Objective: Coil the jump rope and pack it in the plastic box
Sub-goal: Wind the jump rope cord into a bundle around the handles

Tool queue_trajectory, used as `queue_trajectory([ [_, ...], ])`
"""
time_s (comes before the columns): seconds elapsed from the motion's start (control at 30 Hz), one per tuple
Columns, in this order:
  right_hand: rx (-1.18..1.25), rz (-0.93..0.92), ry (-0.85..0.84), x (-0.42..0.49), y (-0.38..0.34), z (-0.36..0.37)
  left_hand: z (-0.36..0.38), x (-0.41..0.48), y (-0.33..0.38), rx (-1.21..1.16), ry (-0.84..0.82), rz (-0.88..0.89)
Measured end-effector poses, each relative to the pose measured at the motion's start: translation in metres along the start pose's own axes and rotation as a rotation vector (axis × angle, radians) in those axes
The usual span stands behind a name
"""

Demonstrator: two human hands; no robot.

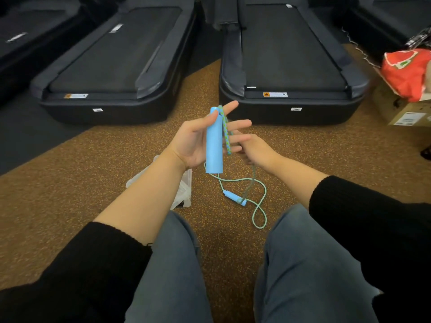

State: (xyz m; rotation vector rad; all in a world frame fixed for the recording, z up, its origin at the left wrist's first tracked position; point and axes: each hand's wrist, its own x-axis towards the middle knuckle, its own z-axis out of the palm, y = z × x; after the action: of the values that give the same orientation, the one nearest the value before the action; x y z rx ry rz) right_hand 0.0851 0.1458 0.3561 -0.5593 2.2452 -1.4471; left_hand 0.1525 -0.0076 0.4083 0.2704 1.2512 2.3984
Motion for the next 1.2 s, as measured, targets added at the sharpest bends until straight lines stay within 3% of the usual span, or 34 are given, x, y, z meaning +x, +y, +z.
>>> queue_trajectory([
  [0.1,0.089,0.032,0.002,-0.011,-0.006,0.003,-0.001,0.001,-0.001,-0.003,0.070,0.069],
  [0.23,0.106,0.035,0.059,-0.017,-0.005,0.004,-0.001,0.001,-0.006,-0.031,0.028,0.107],
  [0.33,-0.016,0.041,0.071,-0.022,-0.003,0.004,0.001,0.001,-0.003,-0.032,0.056,0.133],
  [0.47,-0.081,0.024,0.017,-0.029,-0.001,0.012,0.005,0.004,0.003,0.015,0.234,0.171],
  [0.83,-0.169,-0.011,-0.081,-0.046,0.001,0.024,0.006,0.004,0.003,0.088,0.241,0.127],
  [1.07,-0.323,-0.118,-0.097,-0.059,-0.003,0.020,-0.001,0.006,0.005,0.205,0.353,0.121],
  [1.2,-0.420,-0.272,-0.102,-0.067,-0.015,0.006,-0.008,0.003,0.004,0.203,0.365,0.098],
])
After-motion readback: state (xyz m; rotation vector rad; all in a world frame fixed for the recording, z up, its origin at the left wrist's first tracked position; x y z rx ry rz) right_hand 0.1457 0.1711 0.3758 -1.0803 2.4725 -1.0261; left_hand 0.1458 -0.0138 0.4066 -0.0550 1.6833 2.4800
